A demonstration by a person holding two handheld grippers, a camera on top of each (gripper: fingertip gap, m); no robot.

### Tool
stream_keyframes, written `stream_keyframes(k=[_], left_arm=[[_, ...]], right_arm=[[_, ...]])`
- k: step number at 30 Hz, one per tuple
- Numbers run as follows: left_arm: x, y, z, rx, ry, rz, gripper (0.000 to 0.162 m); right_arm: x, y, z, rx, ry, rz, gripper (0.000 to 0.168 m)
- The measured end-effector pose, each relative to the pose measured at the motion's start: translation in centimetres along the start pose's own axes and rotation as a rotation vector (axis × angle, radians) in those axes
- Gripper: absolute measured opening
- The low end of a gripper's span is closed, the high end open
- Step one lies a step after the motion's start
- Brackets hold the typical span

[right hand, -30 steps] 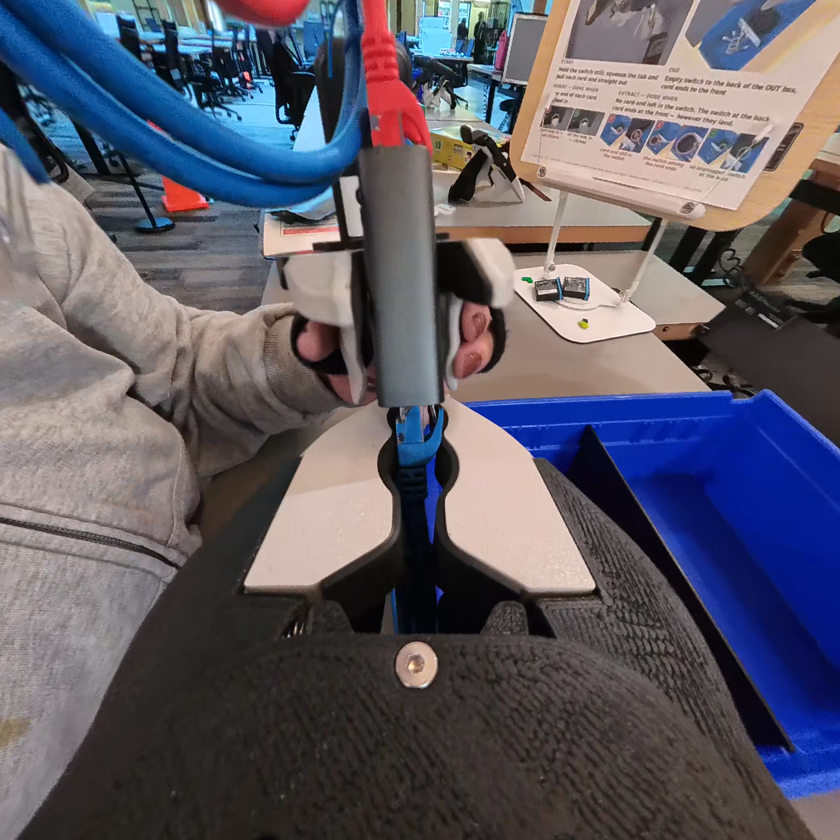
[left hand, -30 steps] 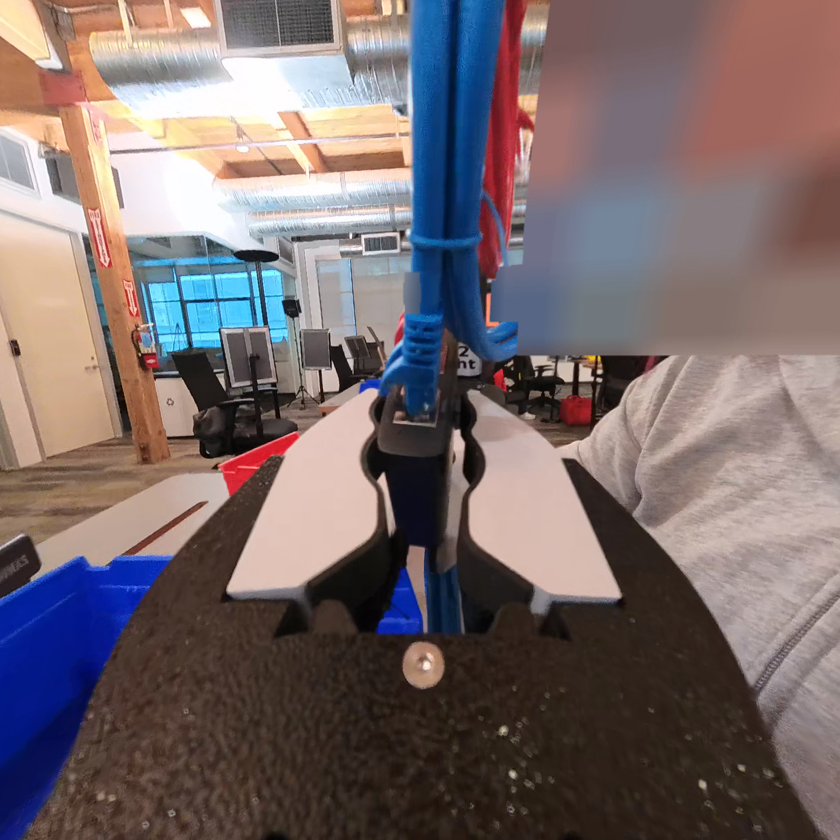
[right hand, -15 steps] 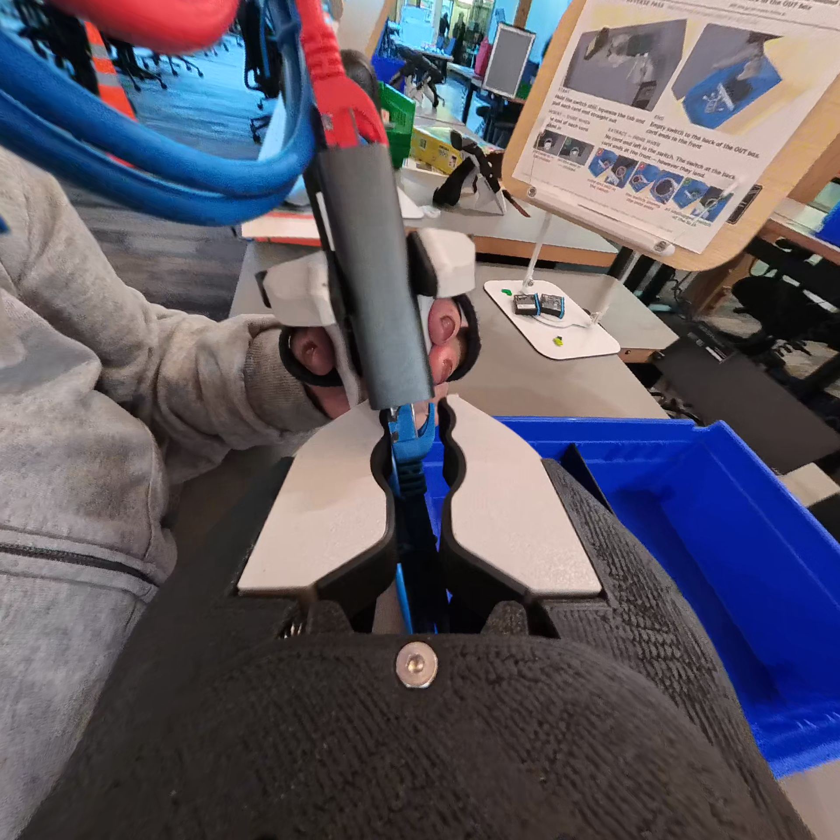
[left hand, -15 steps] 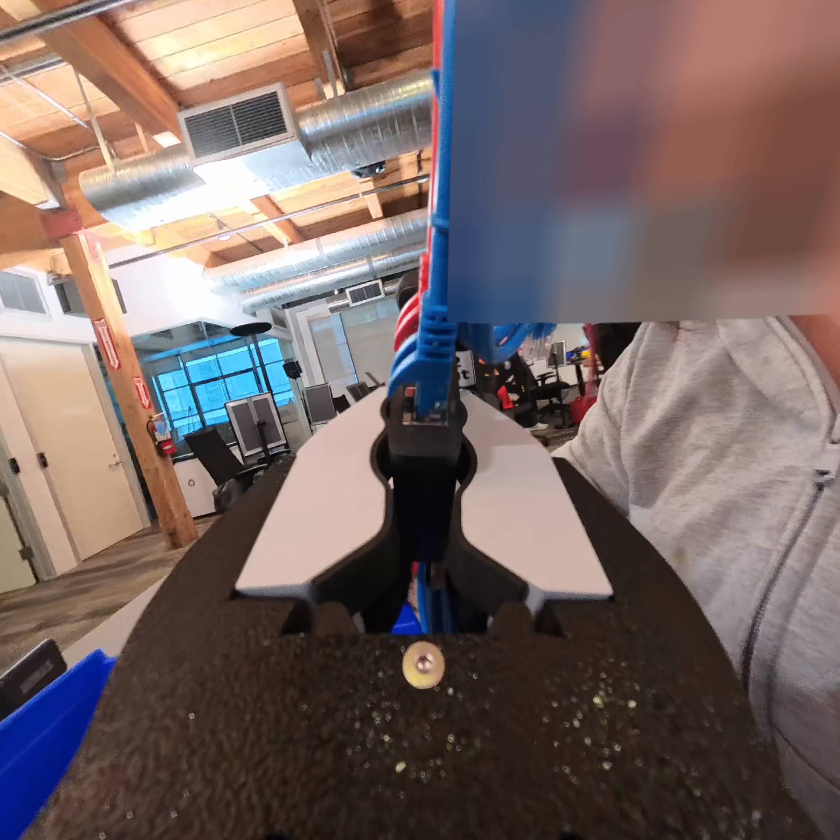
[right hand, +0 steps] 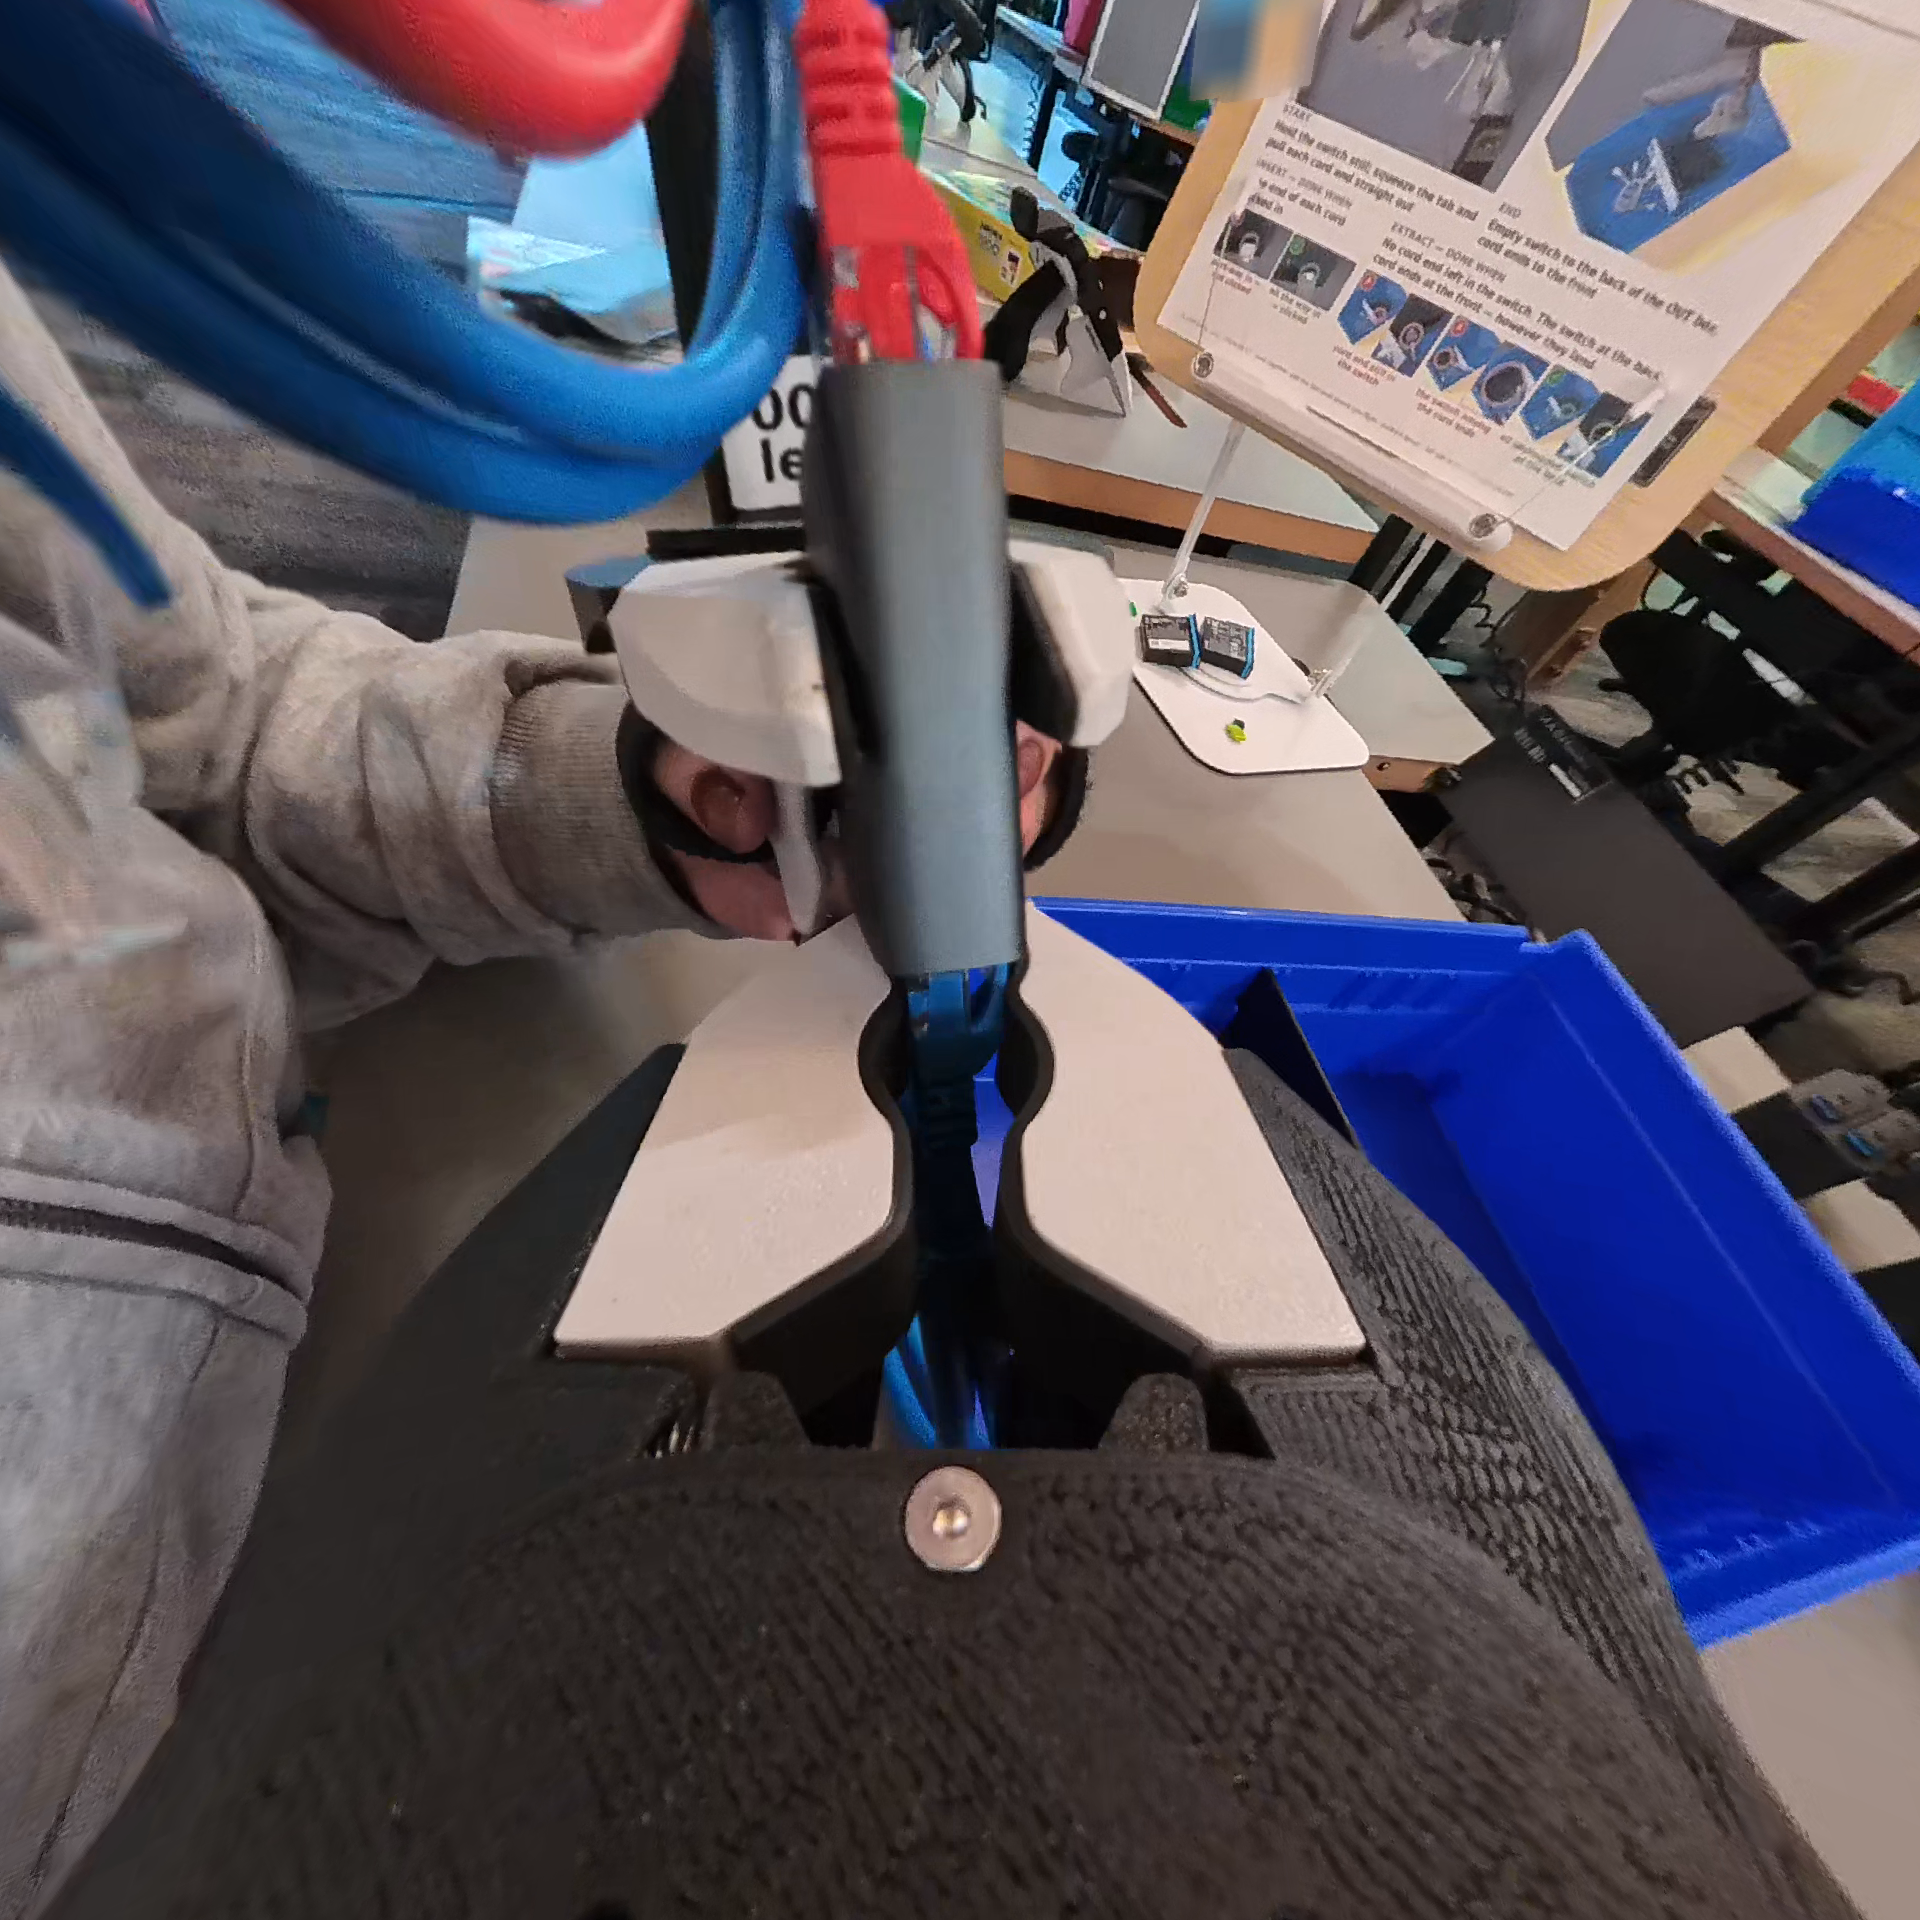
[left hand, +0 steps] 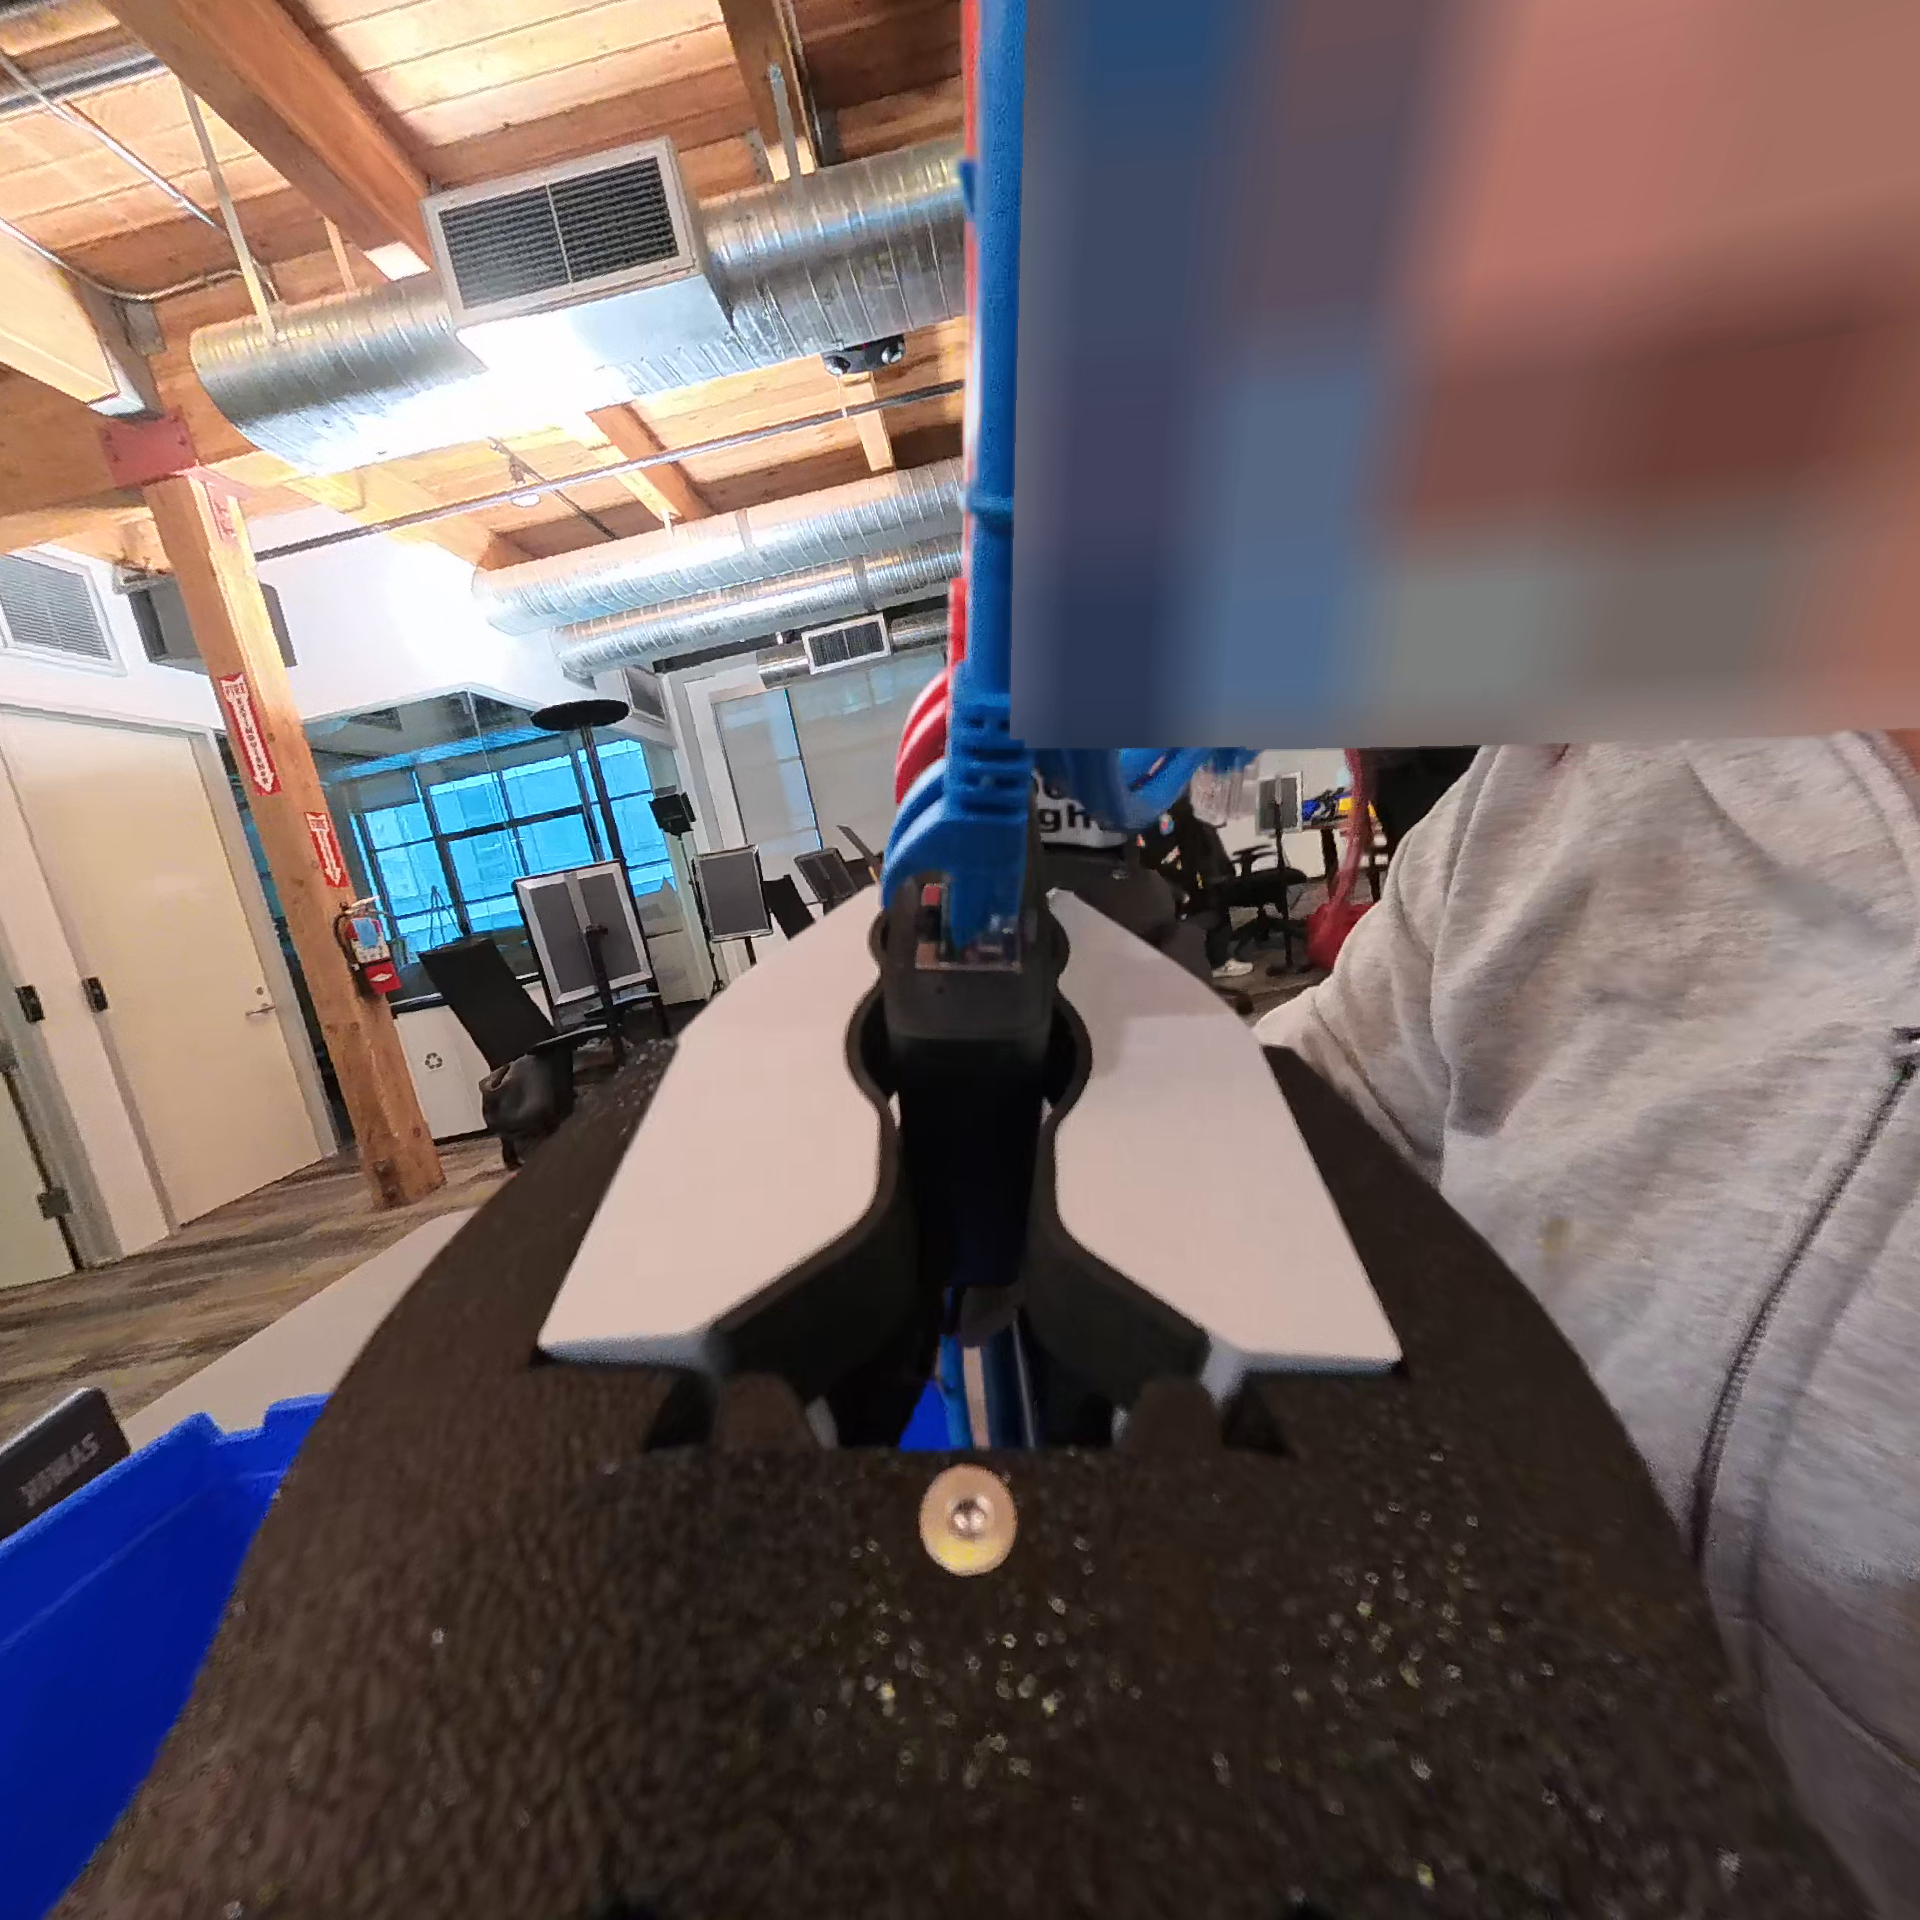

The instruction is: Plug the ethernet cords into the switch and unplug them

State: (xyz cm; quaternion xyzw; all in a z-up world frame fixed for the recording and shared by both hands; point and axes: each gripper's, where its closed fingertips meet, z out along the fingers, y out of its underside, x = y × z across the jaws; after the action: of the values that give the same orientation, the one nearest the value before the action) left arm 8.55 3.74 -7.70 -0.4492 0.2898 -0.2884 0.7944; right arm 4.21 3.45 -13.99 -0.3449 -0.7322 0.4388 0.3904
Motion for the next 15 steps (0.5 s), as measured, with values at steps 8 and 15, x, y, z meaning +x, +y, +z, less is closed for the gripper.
stream_keyframes(k=[8, 15], left_arm=[[3.4, -1.0, 0.4, 0.096, 0.104, -0.119, 0.020], [4.7, -1.1, -0.1, 0.146, 0.135, -0.077, 0.020]], right_arm=[[-3.0, -0.6, -1.9, -0.043, -0.033, -0.593, 0.016], [-3.2, -0.5, -2.3, -0.169, 0.049, -0.931, 0.017]])
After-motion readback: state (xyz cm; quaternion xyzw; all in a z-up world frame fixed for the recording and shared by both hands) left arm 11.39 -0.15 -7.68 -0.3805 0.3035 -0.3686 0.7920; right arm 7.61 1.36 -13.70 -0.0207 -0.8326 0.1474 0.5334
